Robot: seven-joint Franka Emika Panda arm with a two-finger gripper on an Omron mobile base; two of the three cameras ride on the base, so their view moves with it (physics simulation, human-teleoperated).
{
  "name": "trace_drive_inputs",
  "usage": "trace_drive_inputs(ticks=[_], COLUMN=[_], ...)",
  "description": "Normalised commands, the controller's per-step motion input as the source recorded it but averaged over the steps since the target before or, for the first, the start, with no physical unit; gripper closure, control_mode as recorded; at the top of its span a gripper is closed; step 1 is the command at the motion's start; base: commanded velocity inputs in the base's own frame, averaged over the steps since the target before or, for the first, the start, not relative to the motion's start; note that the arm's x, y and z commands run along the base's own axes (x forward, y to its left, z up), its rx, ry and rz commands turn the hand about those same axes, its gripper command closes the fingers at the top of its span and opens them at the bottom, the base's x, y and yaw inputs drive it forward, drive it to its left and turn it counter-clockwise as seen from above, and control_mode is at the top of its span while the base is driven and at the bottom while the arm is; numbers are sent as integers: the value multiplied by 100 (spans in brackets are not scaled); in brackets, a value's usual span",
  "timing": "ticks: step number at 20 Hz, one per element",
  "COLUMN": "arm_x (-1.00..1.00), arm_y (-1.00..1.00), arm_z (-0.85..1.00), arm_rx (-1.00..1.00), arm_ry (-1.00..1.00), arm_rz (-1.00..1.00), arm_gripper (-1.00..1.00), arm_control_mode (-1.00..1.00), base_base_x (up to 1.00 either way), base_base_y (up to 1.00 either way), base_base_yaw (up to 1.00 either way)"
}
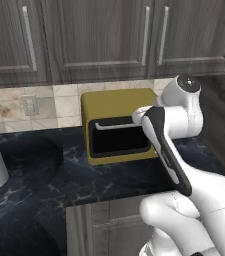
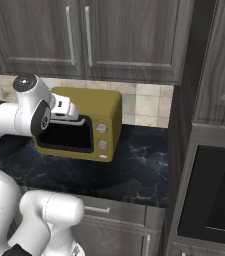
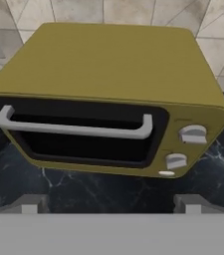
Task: Move the bowls from the cabinet to the plates on the dining table.
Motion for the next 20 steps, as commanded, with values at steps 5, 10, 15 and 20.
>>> trace_drive_inputs(ticks=[5, 10, 15, 20], arm_x=[0, -11, -37, -55], arm_y=[2, 16, 3, 0], arm_z=[15, 18, 28, 38], arm_rx=[0, 0, 0, 0], arm_ry=[-1, 2, 2, 0], arm_rz=[-1, -2, -2, -6], arm_gripper=[-100, -100, -100, -100], arm_control_mode=[-100, -100, -100, -100], base_base_x=[0, 0, 0, 0], base_base_y=[0, 0, 0, 0], base_base_yaw=[0, 0, 0, 0])
